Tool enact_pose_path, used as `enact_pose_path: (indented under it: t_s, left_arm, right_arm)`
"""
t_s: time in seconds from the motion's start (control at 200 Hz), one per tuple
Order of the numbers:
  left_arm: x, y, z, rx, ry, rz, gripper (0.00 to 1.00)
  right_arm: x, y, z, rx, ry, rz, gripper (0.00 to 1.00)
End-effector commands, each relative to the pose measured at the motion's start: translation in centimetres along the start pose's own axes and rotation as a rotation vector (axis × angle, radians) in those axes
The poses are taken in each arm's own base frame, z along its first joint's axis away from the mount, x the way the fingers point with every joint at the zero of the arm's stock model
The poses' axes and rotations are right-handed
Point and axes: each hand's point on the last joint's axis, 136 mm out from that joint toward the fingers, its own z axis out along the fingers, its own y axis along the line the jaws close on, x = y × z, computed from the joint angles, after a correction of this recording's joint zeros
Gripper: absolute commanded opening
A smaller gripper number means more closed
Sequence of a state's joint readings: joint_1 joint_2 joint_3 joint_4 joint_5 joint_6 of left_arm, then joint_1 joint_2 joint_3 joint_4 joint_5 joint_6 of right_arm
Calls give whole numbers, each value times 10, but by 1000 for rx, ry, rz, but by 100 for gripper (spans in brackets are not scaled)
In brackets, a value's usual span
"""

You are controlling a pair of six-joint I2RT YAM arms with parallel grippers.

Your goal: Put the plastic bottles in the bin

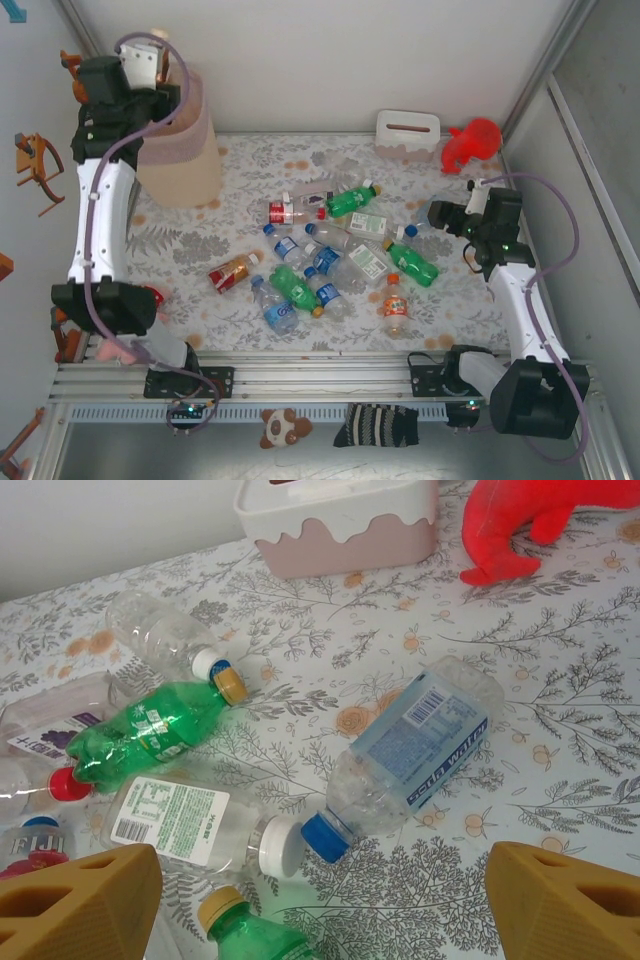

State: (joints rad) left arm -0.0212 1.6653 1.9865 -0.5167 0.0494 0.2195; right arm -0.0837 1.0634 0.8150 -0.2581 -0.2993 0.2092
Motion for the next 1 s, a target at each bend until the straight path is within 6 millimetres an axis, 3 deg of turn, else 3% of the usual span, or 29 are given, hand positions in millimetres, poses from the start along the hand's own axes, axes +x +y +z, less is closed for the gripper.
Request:
enact_pose_path:
  t_s: [0.0, 0.22, 0.411, 0.606, 0.756, 0.991]
  left_arm:
    - [1, 5, 22, 12, 39, -94, 50]
    - [32, 18, 76, -3, 191, -181, 48]
    - [59, 28, 104, -27, 263, -237, 47]
    - [95, 19, 130, 30, 333, -257, 47]
    - [118, 13, 133, 48, 415, -255, 47]
    - [152, 11, 110, 29, 582, -233, 47]
  right_arm:
    - [-13, 4, -9, -6, -24, -19, 83]
    - [-5, 0, -8, 13, -7, -15, 83]
    - [0, -2, -7, 18, 7, -11, 83]
    - [5, -2, -6, 18, 22, -8, 83]
    - [10, -3, -4, 18, 33, -3, 83]
    - [14, -1, 0, 5, 48, 0, 83]
